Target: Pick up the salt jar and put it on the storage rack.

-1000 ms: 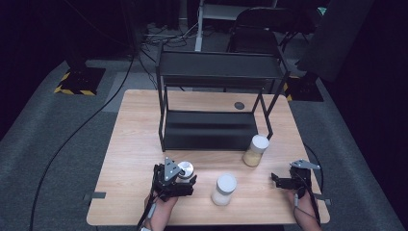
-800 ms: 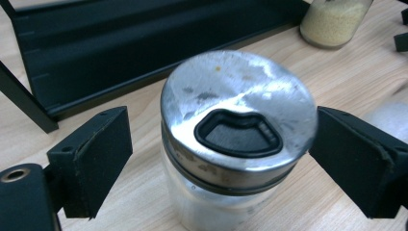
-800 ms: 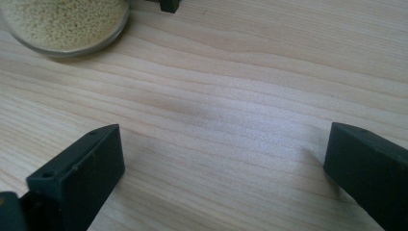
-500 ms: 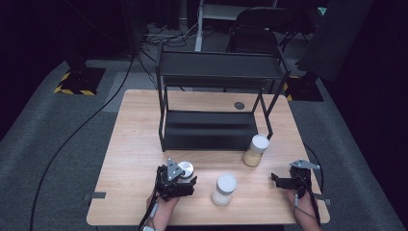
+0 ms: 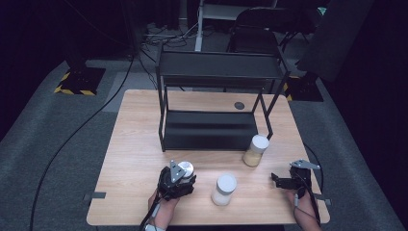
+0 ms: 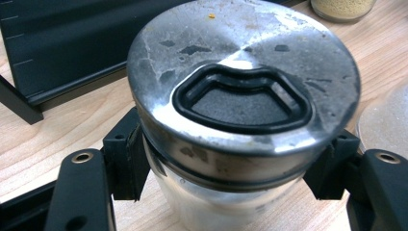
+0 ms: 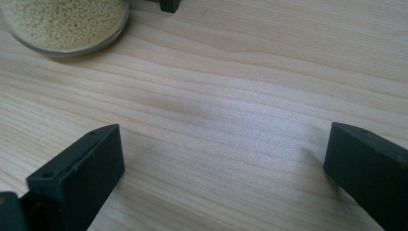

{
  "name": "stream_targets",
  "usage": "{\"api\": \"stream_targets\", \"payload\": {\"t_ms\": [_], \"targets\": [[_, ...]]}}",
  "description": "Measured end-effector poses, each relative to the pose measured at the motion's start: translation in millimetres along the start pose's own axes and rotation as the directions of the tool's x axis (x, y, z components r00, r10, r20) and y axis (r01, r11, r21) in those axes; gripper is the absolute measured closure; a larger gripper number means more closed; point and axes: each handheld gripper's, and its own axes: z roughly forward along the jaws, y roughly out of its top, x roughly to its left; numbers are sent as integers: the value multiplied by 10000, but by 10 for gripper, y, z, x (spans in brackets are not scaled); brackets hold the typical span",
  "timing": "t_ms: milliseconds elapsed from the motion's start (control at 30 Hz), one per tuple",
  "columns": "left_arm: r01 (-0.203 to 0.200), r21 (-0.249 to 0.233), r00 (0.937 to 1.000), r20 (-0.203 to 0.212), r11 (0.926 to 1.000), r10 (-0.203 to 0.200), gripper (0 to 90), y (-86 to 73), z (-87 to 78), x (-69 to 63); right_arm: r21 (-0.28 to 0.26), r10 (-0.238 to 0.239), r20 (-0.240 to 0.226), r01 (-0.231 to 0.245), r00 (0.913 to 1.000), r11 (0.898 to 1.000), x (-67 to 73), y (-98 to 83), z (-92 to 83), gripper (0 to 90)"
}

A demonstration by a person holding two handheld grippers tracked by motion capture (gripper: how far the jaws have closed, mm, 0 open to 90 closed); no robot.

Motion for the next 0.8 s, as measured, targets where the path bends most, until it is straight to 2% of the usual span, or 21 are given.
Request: {"api": "stream_targets", "payload": {"t_ms": [133,233,667,800], "targets": [[178,218,9998,-35,9996,-178,308,58,-5,-4,-2,0,-1,0,10000,10000,0,0,0,2],[140,323,9999,-50,9994,-138,308,106,-11,-12,0,0,1,0,10000,10000,0,0,0,2],[-41,54,10000,-25,10000,41,308,317,-121,15,-1,12,15,-12,10000,10000,4,0,1,2],[-177,-133,9997,-157,9998,175,308,404,-149,10,0,12,16,-12,10000,10000,4,0,0,2]]}}
